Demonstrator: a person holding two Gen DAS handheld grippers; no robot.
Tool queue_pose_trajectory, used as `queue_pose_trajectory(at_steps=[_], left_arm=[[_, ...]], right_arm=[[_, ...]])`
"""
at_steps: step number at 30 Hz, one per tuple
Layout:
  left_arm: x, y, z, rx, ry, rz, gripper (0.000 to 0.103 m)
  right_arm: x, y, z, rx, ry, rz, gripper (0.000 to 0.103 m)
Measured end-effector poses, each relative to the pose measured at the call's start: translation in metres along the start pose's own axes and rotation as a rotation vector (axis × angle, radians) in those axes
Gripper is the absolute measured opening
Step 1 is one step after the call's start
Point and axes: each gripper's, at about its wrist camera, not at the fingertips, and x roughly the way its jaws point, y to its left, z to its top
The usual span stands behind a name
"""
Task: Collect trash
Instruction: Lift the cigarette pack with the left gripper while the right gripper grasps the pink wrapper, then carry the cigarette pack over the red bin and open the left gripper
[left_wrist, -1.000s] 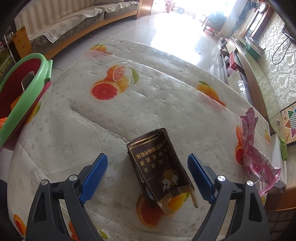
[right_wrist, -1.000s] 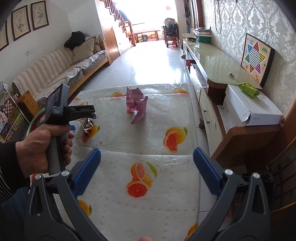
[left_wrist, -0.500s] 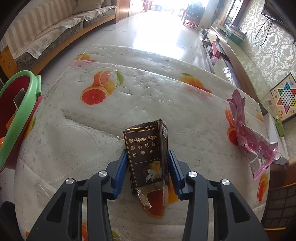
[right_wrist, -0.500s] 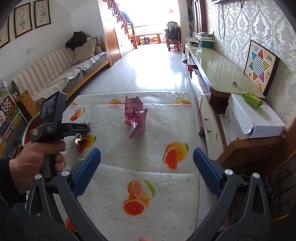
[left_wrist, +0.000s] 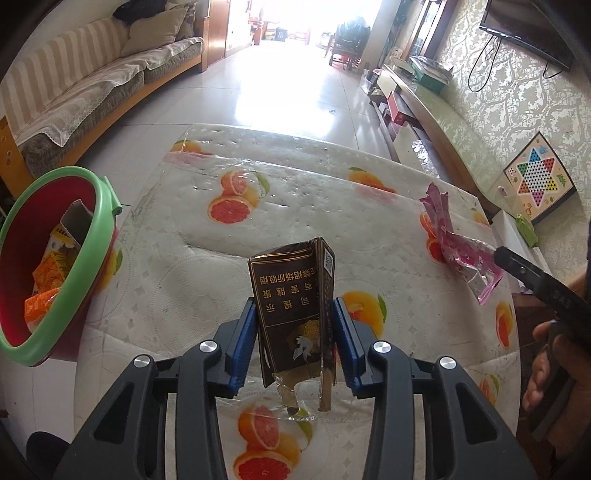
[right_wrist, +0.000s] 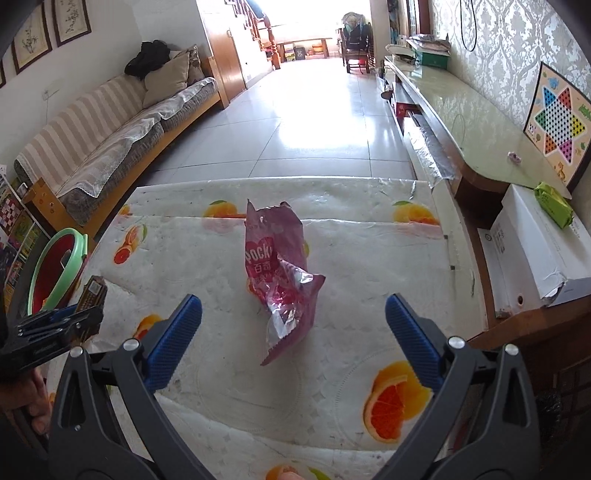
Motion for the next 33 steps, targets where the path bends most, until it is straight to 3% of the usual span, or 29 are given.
queue_pose_trajectory(at_steps=[5,8,9,10,17,25,33], left_arm=[[-0.029,0.007,-0.002,0.022,-0.038,-0.03,0.038],[-0.042,0.008,0.0,0.045,-0.067,-0.028,0.038],[-0.047,0.009,0.0,0.049,-0.077,-0.026,0.038],[-0.051,0.011,0.0,0.055,-0.086,-0.025,0.038],[-0.073,0.024,-0.004,0.098,-0.128,-0.015,0.038],[-0.096,0.049,-0.006,0.072,-0.174,-0.023,0.038],[-0.12,0.088,0.0,0.039,-0.23,-0.002,0.038]], right_arm=[[0.032,-0.006,0.002,0.095,0.057,0.01,0.073],[0.046,-0.006,0.0,0.116,0.096,0.016,0.042],[0.048,-0.006,-0.002,0.121,0.104,0.015,0.021],[0.049,-0.005,-0.003,0.121,0.108,0.006,0.012],[0.01,0.015,-0.004,0.058,0.027,0.009,0.008],[-0.057,0.054,0.003,-0.022,-0.102,-0.004,0.008],[-0.082,0.107,0.006,-0.087,-0.137,0.041,0.008]])
